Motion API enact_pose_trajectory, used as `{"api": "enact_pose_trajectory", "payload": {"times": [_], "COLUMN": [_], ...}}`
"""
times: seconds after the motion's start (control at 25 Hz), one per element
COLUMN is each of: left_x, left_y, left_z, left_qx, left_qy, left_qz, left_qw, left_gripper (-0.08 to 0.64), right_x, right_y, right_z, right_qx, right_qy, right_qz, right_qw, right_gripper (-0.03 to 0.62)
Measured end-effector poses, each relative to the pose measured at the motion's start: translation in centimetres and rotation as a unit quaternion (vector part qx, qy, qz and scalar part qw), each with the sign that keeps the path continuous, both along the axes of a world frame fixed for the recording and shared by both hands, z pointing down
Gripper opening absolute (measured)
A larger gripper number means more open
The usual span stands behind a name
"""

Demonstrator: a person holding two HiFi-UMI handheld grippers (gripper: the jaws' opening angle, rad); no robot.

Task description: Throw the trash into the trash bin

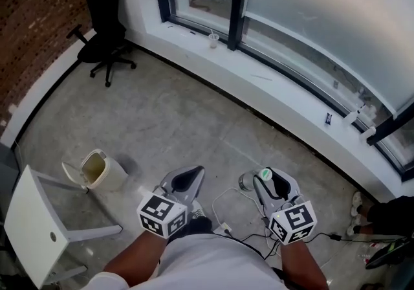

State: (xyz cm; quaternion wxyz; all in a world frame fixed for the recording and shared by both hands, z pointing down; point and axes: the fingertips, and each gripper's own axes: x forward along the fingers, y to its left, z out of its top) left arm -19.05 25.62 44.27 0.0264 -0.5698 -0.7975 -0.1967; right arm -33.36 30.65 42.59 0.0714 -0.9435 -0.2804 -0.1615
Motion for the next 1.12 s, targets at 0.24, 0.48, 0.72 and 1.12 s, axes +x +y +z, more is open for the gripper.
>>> {"api": "enact_pose_trajectory", "payload": {"times": [0.24, 0.48, 0.72, 1.12], "left_x": [8.0, 15.3, 20.4, 25.8], "left_y": [1.7, 2.2, -0.8, -4.1], "left_z": [0.0, -1.2, -0.7, 0.5], "left_qx": [0.003, -0.015, -0.018, -0.023], "left_qy": [0.007, -0.002, -0.008, -0.023], "left_qz": [-0.044, -0.094, -0.163, -0.276], "left_qw": [0.9990, 0.9954, 0.9865, 0.9607], "left_gripper": [0.003, 0.003, 0.003, 0.003], "right_x": [8.7, 17.6, 23.5, 30.4], "right_y": [3.5, 5.2, 4.1, 3.2], "right_z": [-0.8, -2.5, -3.2, -3.2], "right_qx": [0.003, -0.007, -0.020, -0.030], "right_qy": [-0.021, -0.030, -0.050, -0.049], "right_qz": [-0.052, -0.113, -0.177, -0.265], "right_qw": [0.998, 0.993, 0.983, 0.963], "right_gripper": [0.156, 0.156, 0.156, 0.156]}}
